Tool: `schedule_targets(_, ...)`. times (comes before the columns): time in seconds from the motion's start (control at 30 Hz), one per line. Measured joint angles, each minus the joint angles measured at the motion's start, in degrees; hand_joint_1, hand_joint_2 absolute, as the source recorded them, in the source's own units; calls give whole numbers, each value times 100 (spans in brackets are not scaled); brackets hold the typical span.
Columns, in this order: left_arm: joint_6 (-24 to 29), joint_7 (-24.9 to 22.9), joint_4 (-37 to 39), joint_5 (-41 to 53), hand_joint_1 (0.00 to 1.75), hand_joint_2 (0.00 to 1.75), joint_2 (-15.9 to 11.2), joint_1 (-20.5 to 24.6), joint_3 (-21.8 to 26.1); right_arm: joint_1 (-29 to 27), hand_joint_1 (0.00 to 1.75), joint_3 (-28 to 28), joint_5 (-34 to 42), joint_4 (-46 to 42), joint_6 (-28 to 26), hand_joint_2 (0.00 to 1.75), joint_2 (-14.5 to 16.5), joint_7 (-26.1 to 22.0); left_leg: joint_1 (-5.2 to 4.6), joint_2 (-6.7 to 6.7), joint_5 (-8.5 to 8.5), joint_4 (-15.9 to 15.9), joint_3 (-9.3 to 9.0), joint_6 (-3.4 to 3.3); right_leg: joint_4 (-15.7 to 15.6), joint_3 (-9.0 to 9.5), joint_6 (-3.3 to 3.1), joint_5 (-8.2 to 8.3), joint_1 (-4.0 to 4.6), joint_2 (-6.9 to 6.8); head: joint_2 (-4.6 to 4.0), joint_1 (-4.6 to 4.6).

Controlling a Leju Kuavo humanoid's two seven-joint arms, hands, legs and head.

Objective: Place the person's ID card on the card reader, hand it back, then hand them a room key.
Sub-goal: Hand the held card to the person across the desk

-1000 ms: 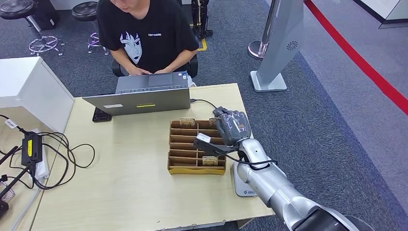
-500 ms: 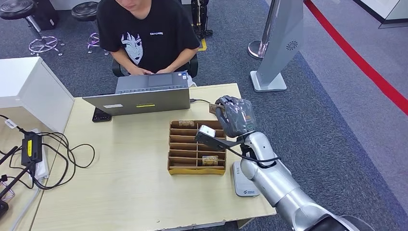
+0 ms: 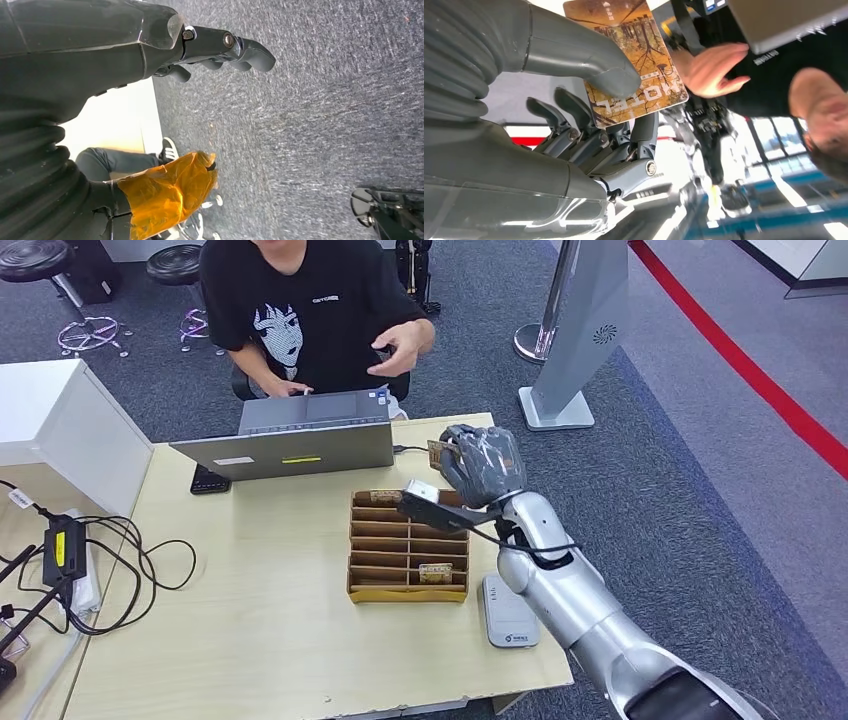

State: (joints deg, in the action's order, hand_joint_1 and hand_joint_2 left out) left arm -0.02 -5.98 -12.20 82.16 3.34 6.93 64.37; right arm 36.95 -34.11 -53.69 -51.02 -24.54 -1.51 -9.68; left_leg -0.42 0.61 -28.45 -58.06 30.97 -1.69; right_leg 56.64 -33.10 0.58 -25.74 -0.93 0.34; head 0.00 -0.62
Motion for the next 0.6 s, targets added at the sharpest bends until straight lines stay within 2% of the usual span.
schedule_targets(0.13,-69,-120,0,171,0,175,3,154,-31,1146,175,-66,-8,913,679,175,313,462,1,3,15,-1,1,8,1,-2,-1,12,1,-2,0,1)
schedule_targets(0.23,-113,-191,0,244,0,175,14,242,-56,1744,175,-126,-124,1537,1016,175,551,776,2,5,17,-1,1,9,3,-2,-3,14,2,-3,0,-1)
schedule_targets(0.37,-129,-228,0,267,0,175,32,295,-63,2105,175,-192,-176,2042,1086,175,759,892,3,4,16,0,2,9,3,-2,-3,14,2,-1,0,1)
schedule_targets(0.53,-132,-227,0,269,0,175,49,321,-63,2239,174,-261,-276,2368,1061,175,893,907,2,6,16,0,4,9,0,-2,-3,13,2,-3,0,1)
schedule_targets(0.6,-133,-226,0,269,0,175,57,322,-63,2263,94,-285,-299,2447,1058,175,912,918,2,7,16,0,5,9,-3,-2,-3,13,1,-4,0,1)
